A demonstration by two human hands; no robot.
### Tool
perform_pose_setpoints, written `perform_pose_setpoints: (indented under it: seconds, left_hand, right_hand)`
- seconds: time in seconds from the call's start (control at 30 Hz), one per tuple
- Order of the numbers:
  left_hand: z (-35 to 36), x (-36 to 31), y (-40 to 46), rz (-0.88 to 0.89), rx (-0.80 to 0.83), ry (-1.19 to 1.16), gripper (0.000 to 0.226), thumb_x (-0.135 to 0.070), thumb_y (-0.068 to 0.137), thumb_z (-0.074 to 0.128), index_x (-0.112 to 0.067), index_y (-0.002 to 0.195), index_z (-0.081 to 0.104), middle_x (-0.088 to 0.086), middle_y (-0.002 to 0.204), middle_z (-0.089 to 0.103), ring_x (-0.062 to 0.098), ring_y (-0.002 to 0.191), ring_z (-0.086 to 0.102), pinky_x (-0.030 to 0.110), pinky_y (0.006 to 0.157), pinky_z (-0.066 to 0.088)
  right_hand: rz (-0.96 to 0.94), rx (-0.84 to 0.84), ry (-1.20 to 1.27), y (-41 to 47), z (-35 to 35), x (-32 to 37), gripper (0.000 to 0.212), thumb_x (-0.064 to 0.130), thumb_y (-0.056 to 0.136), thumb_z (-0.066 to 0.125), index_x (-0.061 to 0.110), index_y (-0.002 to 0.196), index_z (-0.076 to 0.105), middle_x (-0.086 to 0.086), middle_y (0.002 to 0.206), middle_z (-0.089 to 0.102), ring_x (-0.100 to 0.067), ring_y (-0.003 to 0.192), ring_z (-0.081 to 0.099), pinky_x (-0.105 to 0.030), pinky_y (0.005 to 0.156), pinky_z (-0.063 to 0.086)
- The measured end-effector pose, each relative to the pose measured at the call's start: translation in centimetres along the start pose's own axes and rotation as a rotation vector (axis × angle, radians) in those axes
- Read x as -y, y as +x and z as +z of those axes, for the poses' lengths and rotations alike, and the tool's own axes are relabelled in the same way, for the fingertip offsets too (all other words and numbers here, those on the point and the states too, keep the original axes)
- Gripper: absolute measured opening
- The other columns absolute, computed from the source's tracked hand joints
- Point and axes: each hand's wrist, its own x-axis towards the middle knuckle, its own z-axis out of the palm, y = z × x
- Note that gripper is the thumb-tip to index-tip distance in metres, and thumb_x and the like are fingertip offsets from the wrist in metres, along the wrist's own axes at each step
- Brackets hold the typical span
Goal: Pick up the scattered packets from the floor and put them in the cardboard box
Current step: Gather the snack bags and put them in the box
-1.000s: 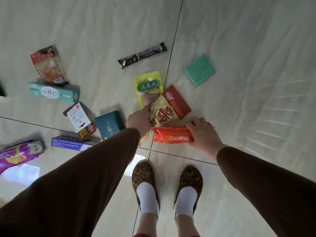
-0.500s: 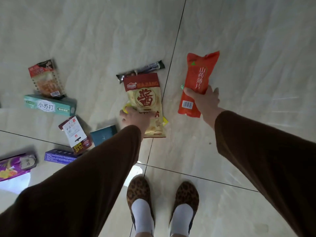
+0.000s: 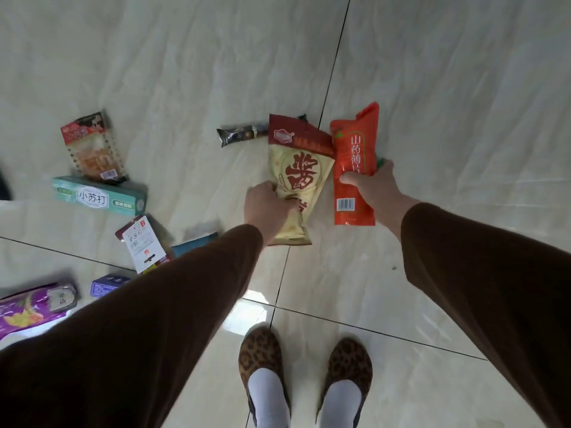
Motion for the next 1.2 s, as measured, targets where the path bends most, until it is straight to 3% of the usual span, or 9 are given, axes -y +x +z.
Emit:
perform_pose_setpoints:
  seconds: [0.07, 0.17, 0.27, 0.33, 0.4, 0.5, 0.67, 0.87, 1.2]
  left_hand:
    - [-2.3, -1.6, 1.7, 0.194, -0.058, 0.24, 0.05, -0.037, 0.074, 0.082, -0.015, 0.114, 0.063, 0.003, 0.114, 0.058, 0.026, 0.116, 0.049, 0.037, 0.098, 0.044]
    - [-4.9, -4.0, 5.8, 0.372, -0.069, 0.55, 0.075, -0.048, 0.077, 0.076, -0.021, 0.143, 0.052, 0.002, 0.156, 0.04, 0.029, 0.15, 0.017, 0.048, 0.123, 0.014]
    - [-5.7, -5.2, 9.5, 0.382, -0.024, 0.79, 0.089, -0.056, 0.079, 0.071, -0.023, 0.154, 0.036, 0.0, 0.165, 0.025, 0.028, 0.155, 0.004, 0.055, 0.121, -0.004]
    - [-5.1, -5.2, 10.2, 0.332, 0.006, 0.83, 0.082, -0.053, 0.078, 0.073, -0.019, 0.148, 0.046, 0.002, 0.161, 0.034, 0.03, 0.15, 0.023, 0.058, 0.121, 0.003]
    - [-4.1, -4.5, 9.7, 0.32, -0.031, 0.76, 0.069, -0.044, 0.079, 0.075, -0.012, 0.137, 0.057, 0.006, 0.146, 0.047, 0.033, 0.132, 0.046, 0.055, 0.116, 0.03]
    - [-3.1, -3.6, 8.3, 0.329, -0.07, 0.606, 0.049, -0.035, 0.082, 0.073, -0.009, 0.123, 0.064, 0.011, 0.125, 0.054, 0.033, 0.112, 0.056, 0.045, 0.095, 0.052]
    - [-6.2, -3.0, 4.5, 0.231, 0.018, 0.257, 0.035, -0.025, 0.084, 0.074, -0.012, 0.115, 0.069, 0.004, 0.109, 0.071, 0.022, 0.1, 0.064, 0.029, 0.084, 0.048]
    - [-15.2, 1.7, -1.6, 0.067, -0.059, 0.087, 0.041, -0.025, 0.083, 0.075, -0.013, 0.121, 0.068, 0.009, 0.115, 0.073, 0.029, 0.104, 0.067, 0.039, 0.094, 0.053]
    - [-21.2, 15.1, -20.9, -0.272, -0.273, -0.135, 0.04, -0.027, 0.084, 0.073, -0.011, 0.12, 0.065, 0.009, 0.107, 0.071, 0.032, 0.096, 0.067, 0.044, 0.087, 0.056]
  right_hand:
    - [0.026, 0.047, 0.032, -1.0, -0.6, -0.3, 0.081, 0.024, 0.076, 0.084, 0.023, 0.135, 0.03, -0.001, 0.117, 0.057, -0.024, 0.102, 0.063, -0.052, 0.097, 0.051]
    - [0.024, 0.089, 0.063, -1.4, -0.9, -1.1, 0.077, 0.02, 0.074, 0.085, 0.023, 0.131, 0.033, -0.003, 0.117, 0.059, -0.026, 0.101, 0.066, -0.054, 0.094, 0.053]
    - [-0.011, 0.118, 0.064, -1.5, -0.6, -2.0, 0.075, 0.019, 0.075, 0.084, 0.023, 0.13, 0.033, -0.004, 0.118, 0.06, -0.026, 0.101, 0.067, -0.051, 0.091, 0.055]
    - [-0.026, 0.12, 0.052, -1.4, -0.4, -2.8, 0.075, 0.02, 0.076, 0.083, 0.023, 0.13, 0.032, -0.003, 0.117, 0.059, -0.024, 0.101, 0.066, -0.048, 0.091, 0.055]
    - [-0.04, 0.109, 0.045, -1.4, 0.0, -3.4, 0.075, 0.022, 0.077, 0.083, 0.023, 0.131, 0.031, -0.001, 0.116, 0.059, -0.023, 0.102, 0.066, -0.047, 0.092, 0.055]
    - [-0.051, 0.098, 0.027, -2.0, 0.3, -4.0, 0.075, 0.023, 0.078, 0.083, 0.023, 0.132, 0.031, -0.001, 0.118, 0.058, -0.023, 0.103, 0.065, -0.045, 0.091, 0.055]
    - [-0.055, 0.162, -0.029, -4.8, 0.5, -3.9, 0.072, 0.021, 0.078, 0.082, 0.025, 0.13, 0.032, 0.002, 0.116, 0.058, -0.021, 0.102, 0.065, -0.046, 0.09, 0.055]
    - [-0.082, 0.24, -0.082, -10.8, 2.6, -2.3, 0.07, 0.015, 0.077, 0.083, 0.023, 0.128, 0.035, 0.001, 0.113, 0.061, -0.02, 0.097, 0.067, -0.033, 0.072, 0.053]
    - [-0.159, 0.486, -0.264, -24.3, 9.5, -1.7, 0.074, 0.013, 0.075, 0.084, 0.027, 0.128, 0.034, -0.002, 0.115, 0.061, -0.024, 0.1, 0.068, -0.048, 0.088, 0.057]
